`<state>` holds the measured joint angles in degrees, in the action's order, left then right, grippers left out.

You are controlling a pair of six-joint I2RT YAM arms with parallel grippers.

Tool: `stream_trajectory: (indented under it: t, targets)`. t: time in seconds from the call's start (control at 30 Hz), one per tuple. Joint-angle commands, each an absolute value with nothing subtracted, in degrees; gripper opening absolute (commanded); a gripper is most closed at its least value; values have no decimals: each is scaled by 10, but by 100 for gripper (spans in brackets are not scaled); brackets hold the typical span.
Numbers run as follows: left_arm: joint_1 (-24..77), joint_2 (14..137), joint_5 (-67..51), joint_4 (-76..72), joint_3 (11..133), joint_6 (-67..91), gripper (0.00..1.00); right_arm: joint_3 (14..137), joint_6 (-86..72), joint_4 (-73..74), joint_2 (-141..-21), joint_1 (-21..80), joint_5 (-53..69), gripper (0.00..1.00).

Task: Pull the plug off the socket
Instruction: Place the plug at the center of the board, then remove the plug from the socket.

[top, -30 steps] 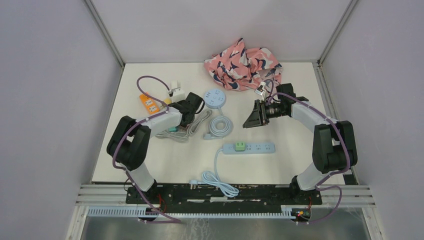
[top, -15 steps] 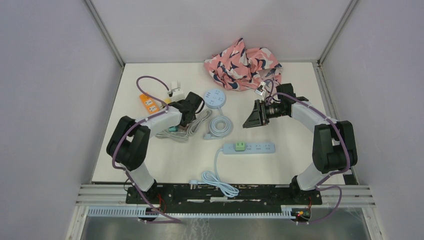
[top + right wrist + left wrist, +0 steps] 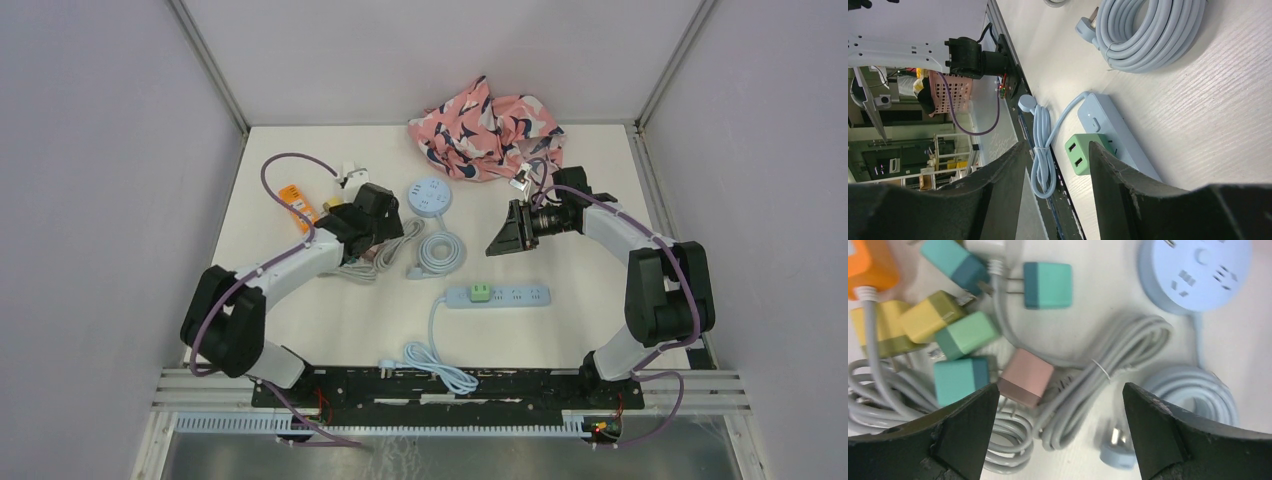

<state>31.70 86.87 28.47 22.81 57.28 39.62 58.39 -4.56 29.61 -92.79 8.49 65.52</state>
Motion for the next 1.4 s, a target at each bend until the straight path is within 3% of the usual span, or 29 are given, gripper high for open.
stream_trajectory:
  t: [0.0, 0.17, 0.37, 0.53, 0.77, 0.93, 1.13, 1.37]
  targets:
    - [323, 790, 144, 76, 503, 308, 100, 599, -28, 290, -900, 83, 662, 55]
    - [323, 723, -39, -99, 411, 270, 99, 593, -21, 284, -890, 83, 663, 54]
    - [323, 717, -173, -187, 380, 261, 88, 588, -15, 279, -881, 83, 666, 54]
    - [331, 705, -277, -315, 330, 276, 89, 584, 2, 279, -870, 84, 666, 54]
    - [369, 682, -296, -420, 262, 209, 89, 571, 61, 281, -847, 88, 660, 55]
    - [408, 694, -263, -456, 232, 150, 92, 548, 216, 320, -809, 103, 660, 56]
    - [424, 723, -244, -491, 221, 130, 99, 516, 543, 437, -758, 126, 656, 73]
    - [424, 732, -224, -496, 219, 117, 99, 487, 609, 388, -744, 230, 509, 77]
